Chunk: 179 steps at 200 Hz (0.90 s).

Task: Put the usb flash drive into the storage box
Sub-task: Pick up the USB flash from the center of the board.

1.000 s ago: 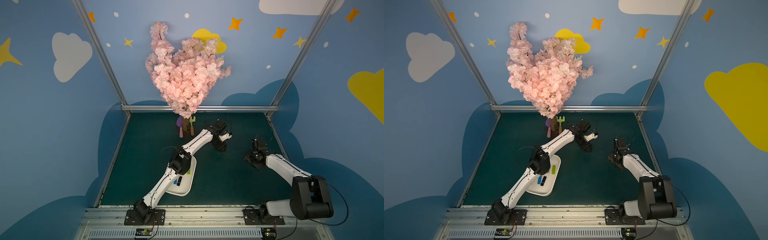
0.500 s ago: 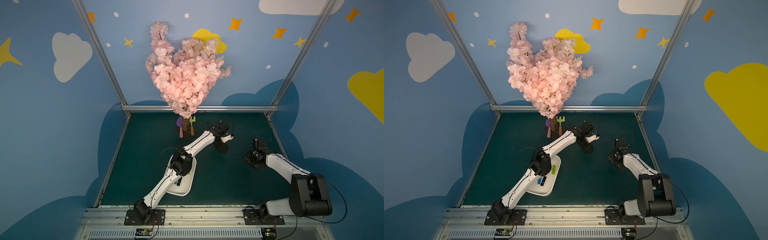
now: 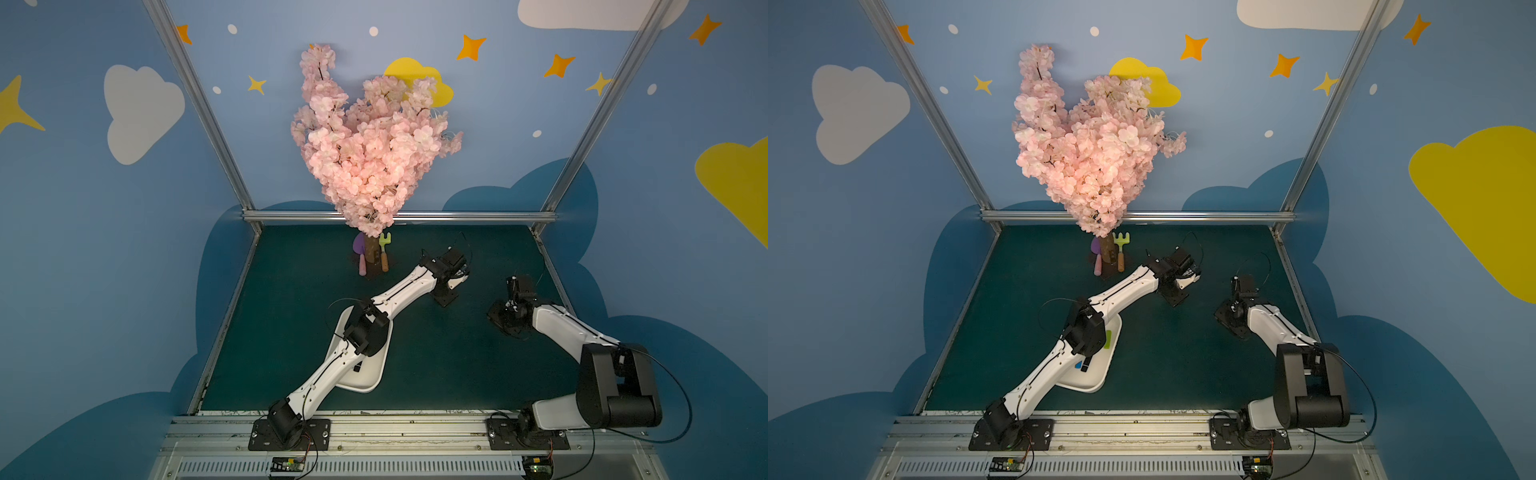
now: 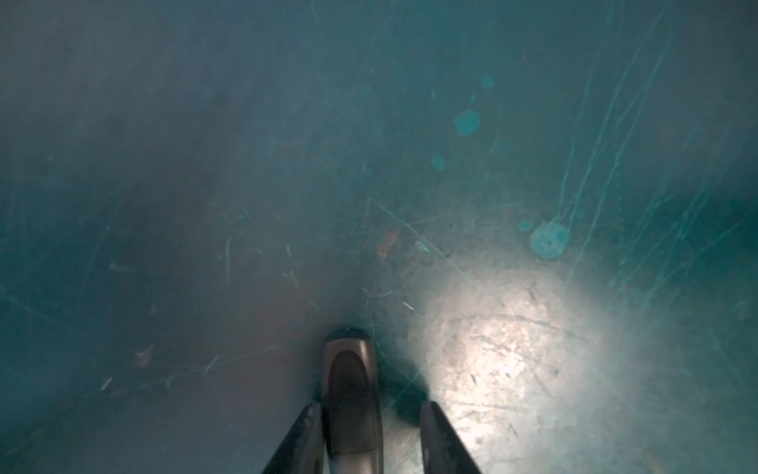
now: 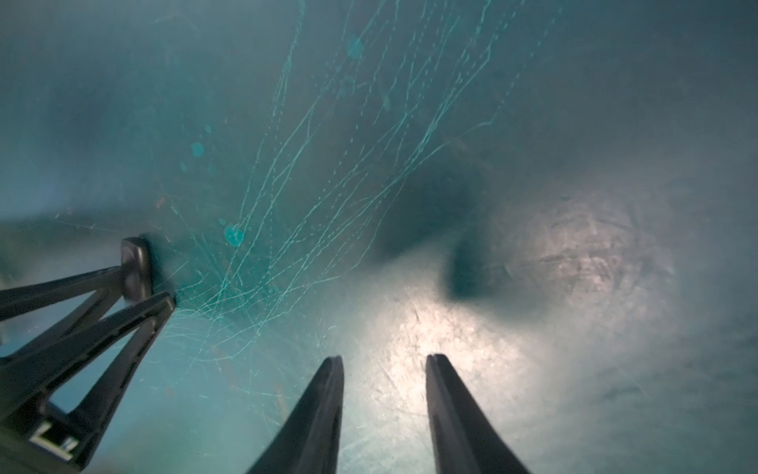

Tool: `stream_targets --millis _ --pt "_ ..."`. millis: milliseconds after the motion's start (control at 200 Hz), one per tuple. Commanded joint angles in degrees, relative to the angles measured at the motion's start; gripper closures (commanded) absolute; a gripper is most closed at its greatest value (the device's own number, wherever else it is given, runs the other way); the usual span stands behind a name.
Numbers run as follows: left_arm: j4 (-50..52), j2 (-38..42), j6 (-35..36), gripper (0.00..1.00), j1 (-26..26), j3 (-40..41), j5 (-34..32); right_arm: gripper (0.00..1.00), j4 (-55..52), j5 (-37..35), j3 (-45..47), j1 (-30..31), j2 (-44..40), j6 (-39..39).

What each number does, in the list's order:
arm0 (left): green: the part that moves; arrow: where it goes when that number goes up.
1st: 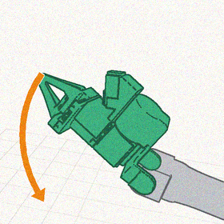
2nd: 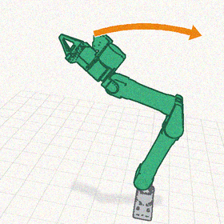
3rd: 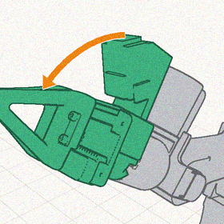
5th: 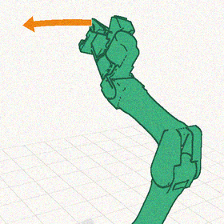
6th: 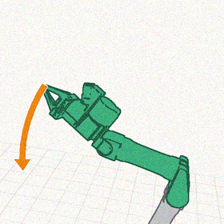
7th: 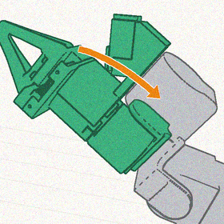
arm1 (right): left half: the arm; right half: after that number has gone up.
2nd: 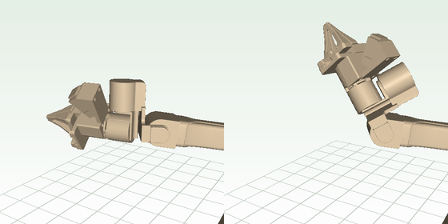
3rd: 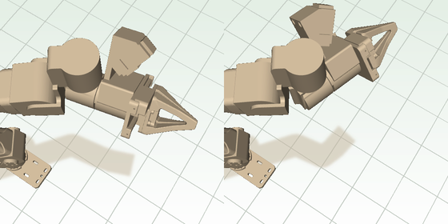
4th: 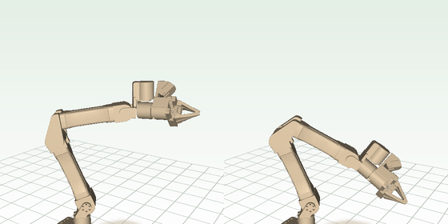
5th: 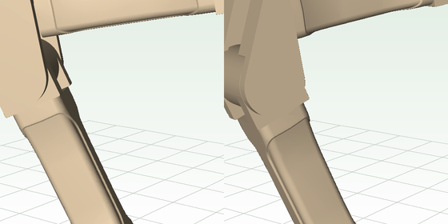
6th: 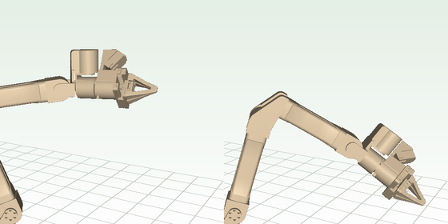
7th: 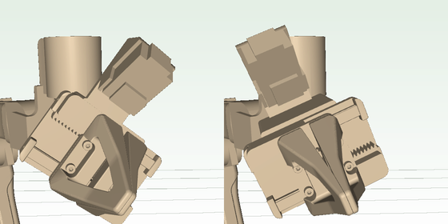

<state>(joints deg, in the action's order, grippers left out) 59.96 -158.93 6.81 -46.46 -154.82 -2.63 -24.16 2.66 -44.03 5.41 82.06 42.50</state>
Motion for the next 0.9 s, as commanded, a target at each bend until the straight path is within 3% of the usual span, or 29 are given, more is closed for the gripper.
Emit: stream_targets --millis 0,471,706,891 --pt "3.46 -3.05 -1.44 0.75 -0.21 -0.21 -1.23 0.62 0.07 1.39 -1.23 -0.49 0.66 -0.66" --pt "2.13 0.55 -1.66 0.90 -1.35 -0.18 -4.51 0.63 0.63 4.16 -1.40 -0.97 1.87 -0.84" --pt "1.15 9.28 -3.55 0.91 -3.10 0.58 -4.60 0.63 0.54 4.55 -1.60 -0.94 2.38 -1.02" --pt "3.64 19.11 -8.73 0.94 -4.68 8.33 -5.61 0.64 0.95 5.47 -1.52 -0.99 2.59 -1.10"
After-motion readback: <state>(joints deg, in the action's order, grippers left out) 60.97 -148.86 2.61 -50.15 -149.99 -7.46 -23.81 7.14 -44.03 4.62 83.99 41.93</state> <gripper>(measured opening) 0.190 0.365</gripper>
